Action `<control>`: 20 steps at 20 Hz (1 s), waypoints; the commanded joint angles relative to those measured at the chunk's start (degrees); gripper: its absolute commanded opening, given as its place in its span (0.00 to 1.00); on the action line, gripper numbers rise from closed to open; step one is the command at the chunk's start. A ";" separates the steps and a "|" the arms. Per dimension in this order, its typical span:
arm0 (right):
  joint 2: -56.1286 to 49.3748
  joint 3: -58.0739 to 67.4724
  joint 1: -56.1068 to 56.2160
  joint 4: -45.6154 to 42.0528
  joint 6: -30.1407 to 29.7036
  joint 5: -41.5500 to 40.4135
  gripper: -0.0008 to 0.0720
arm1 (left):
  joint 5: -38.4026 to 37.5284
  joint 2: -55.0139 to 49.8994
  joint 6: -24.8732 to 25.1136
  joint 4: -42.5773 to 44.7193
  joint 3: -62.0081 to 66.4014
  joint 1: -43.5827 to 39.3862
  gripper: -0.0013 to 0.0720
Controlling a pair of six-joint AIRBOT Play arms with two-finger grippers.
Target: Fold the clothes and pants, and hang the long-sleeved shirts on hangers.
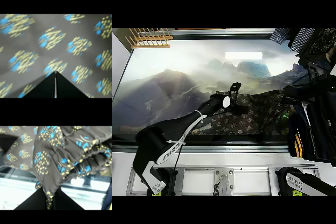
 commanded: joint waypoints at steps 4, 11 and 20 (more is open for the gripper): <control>-1.88 4.46 6.10 -2.36 2.51 2.05 0.03 | -5.51 -9.49 0.07 0.02 13.92 -3.80 0.02; -3.63 4.52 9.11 -2.36 2.51 1.38 0.03 | -5.97 -6.69 0.61 0.70 15.58 1.27 0.02; -11.65 6.91 24.55 -1.73 3.39 -7.37 0.03 | -13.60 5.33 6.36 0.70 15.56 22.80 0.02</control>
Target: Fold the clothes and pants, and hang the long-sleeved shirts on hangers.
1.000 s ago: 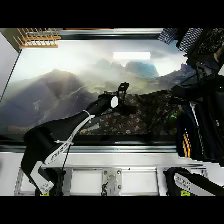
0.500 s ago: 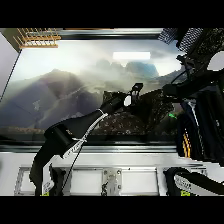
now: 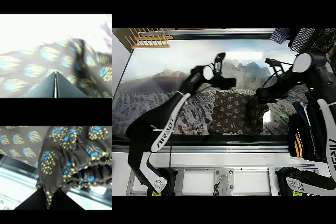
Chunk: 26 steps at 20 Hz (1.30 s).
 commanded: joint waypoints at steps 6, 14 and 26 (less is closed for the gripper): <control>-15.21 0.98 17.42 7.26 -1.75 -27.54 0.11 | -7.43 9.38 2.80 -0.13 0.07 14.45 0.02; -9.94 -3.91 17.33 6.75 -8.02 -33.35 0.87 | -9.18 16.02 3.28 -0.04 -4.35 16.92 0.02; -2.84 -46.03 -17.16 44.87 -33.20 -41.13 0.83 | -0.98 28.55 5.60 -0.28 -39.36 6.64 0.02</control>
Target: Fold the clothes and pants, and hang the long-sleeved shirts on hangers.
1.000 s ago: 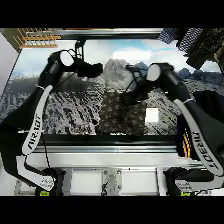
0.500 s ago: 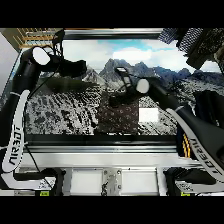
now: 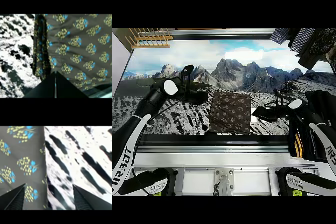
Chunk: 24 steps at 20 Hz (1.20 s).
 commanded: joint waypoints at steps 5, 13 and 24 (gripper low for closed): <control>-12.13 -1.49 5.40 28.35 -17.38 -2.60 0.65 | 0.59 0.70 0.31 -0.50 -3.56 -2.05 0.02; -14.53 7.85 14.88 29.51 -18.10 -3.32 0.03 | 0.35 0.70 0.31 -0.46 -3.56 -2.01 0.02; -8.63 43.12 -19.02 -21.75 12.55 25.73 0.03 | 0.39 0.70 0.31 -0.48 -3.56 -2.03 0.02</control>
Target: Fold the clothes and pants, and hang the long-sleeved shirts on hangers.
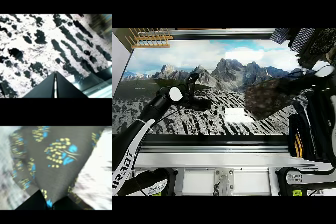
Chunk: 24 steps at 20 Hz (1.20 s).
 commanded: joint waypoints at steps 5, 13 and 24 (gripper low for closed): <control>0.59 19.61 -21.53 -7.13 6.45 10.14 0.03 | 0.04 0.02 0.00 0.02 -0.02 -0.04 0.02; 7.63 26.32 -29.99 -14.93 9.22 14.82 0.03 | 0.11 0.02 0.07 0.07 -0.02 -0.04 0.02; 24.74 1.60 -30.03 -50.16 16.70 21.38 0.03 | 0.17 0.02 3.06 0.07 -0.04 -0.04 0.02</control>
